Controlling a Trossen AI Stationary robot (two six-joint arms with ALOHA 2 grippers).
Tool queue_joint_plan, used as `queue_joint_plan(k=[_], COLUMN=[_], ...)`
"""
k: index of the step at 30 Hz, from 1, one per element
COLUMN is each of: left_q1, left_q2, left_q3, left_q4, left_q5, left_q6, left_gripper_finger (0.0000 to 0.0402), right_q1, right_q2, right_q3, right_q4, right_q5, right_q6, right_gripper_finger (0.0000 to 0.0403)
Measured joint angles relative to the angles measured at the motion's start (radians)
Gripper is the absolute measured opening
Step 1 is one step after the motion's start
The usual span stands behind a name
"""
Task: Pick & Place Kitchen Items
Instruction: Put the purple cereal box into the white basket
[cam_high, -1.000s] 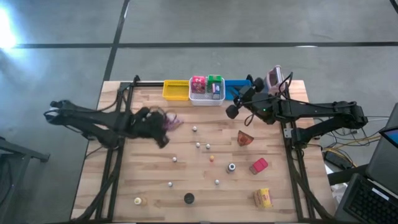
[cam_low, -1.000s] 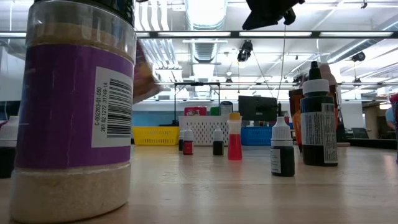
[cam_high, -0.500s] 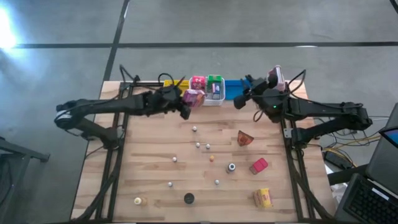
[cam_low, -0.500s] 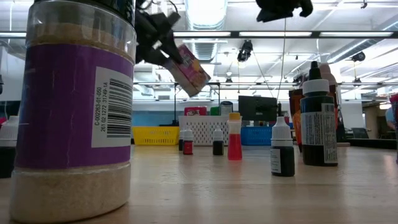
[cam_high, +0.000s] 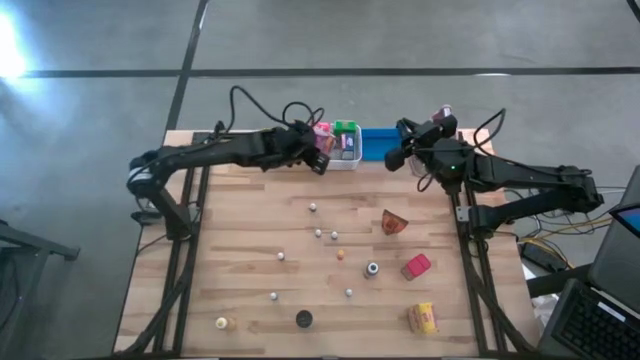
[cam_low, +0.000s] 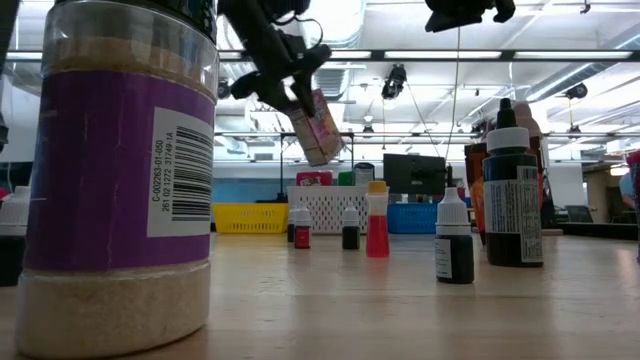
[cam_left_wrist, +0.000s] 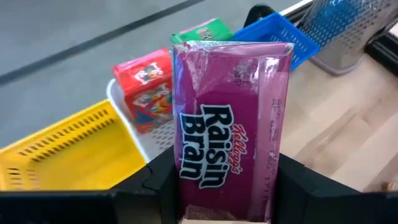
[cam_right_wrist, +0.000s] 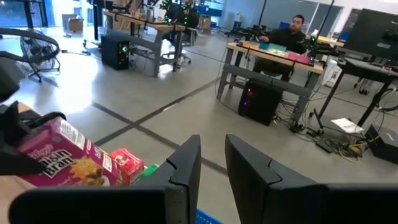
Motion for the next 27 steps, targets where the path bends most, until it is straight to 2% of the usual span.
queue_joint_plan(k=[6,18,27], left_q1=[0.013,0.027,0.029], left_q2=[0.08,0.213,0.244], left_q3=[0.034,0.172,0.174], left_q4=[-0.004,-0.001,-0.012], left_q5=[0.003,-0.003,-0.004], left_q6=[-0.107,-0.192,-0.286], left_gripper_finger=[0.0177,0.0177,0.0177], right_q1=[-0.003,-0.004,-0.003], right_q2=[-0.004,-0.004,-0.004], right_q3=[0.0,0.0,0.0], right_q4=[0.0,-0.007,-0.045], right_q5=[-0.002,-0.003,-0.003], right_q6=[-0.037,-0.066,-0.062], right_gripper_finger=[0.0067,0.0108,0.0123])
